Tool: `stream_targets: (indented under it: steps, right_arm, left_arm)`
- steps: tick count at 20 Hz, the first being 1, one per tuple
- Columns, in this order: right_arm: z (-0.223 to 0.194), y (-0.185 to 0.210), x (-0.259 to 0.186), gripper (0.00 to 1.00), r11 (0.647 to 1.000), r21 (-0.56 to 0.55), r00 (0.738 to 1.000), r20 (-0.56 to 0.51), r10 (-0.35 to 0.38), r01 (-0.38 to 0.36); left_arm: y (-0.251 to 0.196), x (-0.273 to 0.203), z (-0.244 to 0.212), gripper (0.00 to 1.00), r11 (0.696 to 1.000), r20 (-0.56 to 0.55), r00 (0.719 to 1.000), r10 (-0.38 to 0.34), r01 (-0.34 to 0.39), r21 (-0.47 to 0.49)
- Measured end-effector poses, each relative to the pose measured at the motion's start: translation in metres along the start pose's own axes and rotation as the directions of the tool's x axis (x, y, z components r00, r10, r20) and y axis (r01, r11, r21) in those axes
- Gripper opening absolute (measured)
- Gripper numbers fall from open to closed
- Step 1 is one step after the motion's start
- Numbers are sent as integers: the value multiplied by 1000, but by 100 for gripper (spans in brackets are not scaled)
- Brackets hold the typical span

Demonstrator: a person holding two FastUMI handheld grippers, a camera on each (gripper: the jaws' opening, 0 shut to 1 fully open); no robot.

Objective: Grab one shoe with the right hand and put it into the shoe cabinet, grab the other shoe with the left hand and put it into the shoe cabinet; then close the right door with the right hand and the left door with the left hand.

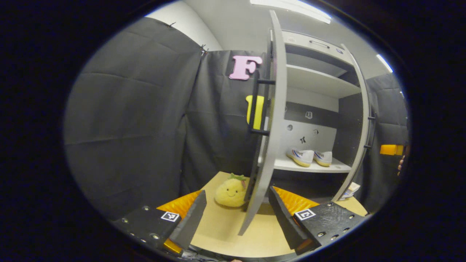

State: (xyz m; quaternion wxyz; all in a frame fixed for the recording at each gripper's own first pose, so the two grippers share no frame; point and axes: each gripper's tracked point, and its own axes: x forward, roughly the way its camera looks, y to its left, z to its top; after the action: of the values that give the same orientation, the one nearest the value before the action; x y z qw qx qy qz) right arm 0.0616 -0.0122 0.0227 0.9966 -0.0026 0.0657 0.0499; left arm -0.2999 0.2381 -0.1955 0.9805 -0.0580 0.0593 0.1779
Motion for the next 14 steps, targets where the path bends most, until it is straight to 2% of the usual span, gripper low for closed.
stream_targets:
  steps: [1, 2, 3, 5, 6, 7, 10, 14]
  right_arm:
    - [-4, -1, 1, 97, 1000, -9, 1000, 2, -7, 7]
    - [-10, -2, 1, 97, 1000, -14, 1000, -5, -13, 13]
    - [-17, -2, 2, 97, 1000, -16, 1000, -17, -17, 17]
    - [-30, -2, 2, 97, 1000, -17, 999, -41, -23, 22]
    - [-35, -2, 3, 97, 1000, -10, 999, -47, -25, 25]
    - [-39, -1, 2, 97, 1000, 6, 998, -53, -24, 25]
    - [-52, -1, 7, 97, 999, 21, 997, -68, -43, 44]
    - [-67, 6, 10, 94, 998, -1, 993, -102, -58, 59]
  left_arm:
    - [11, 3, 9, 89, 1000, 12, 1000, 11, -11, -14]
    - [21, 6, 20, 89, 1000, 31, 999, 19, -18, -25]
    - [32, 10, 33, 100, 999, 56, 998, 25, -23, -30]
    - [50, 17, 58, 100, 999, 99, 995, 32, -30, -23]
    - [56, 20, 69, 89, 1000, 113, 993, 29, -28, -9]
    - [61, 25, 78, 100, 1000, 125, 992, 23, -25, 12]
    - [78, 44, 113, 100, 995, 168, 985, 28, -44, 91]
    - [61, 74, 149, 100, 993, 193, 979, -71, 52, 105]
